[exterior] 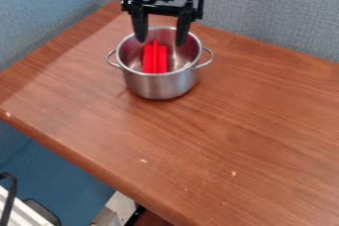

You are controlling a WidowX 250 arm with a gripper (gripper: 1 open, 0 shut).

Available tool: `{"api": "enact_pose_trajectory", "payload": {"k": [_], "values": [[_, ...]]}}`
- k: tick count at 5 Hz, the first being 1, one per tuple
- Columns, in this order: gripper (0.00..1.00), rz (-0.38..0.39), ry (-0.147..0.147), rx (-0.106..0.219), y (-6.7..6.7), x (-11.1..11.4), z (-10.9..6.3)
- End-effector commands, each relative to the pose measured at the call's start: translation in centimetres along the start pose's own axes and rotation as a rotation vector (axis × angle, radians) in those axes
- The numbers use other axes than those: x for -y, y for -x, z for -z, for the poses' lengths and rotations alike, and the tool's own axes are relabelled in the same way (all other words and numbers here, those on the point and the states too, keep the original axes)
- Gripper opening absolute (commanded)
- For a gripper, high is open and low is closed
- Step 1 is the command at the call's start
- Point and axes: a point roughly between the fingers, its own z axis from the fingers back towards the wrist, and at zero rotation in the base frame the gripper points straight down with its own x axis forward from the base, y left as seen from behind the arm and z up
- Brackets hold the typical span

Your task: Put the red object in the metal pot

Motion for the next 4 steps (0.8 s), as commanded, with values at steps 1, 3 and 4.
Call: {"api": "enact_pose_trajectory", "payload": {"k": [1,3,4], "values": [[1.0,0.03,0.01,0.073,0.2,0.2,-2.7],[1.0,0.079,0.04,0.066,0.4,0.4,-3.8],[1.0,0.105,0.054,0.069,0.6,0.4,-4.4]]}}
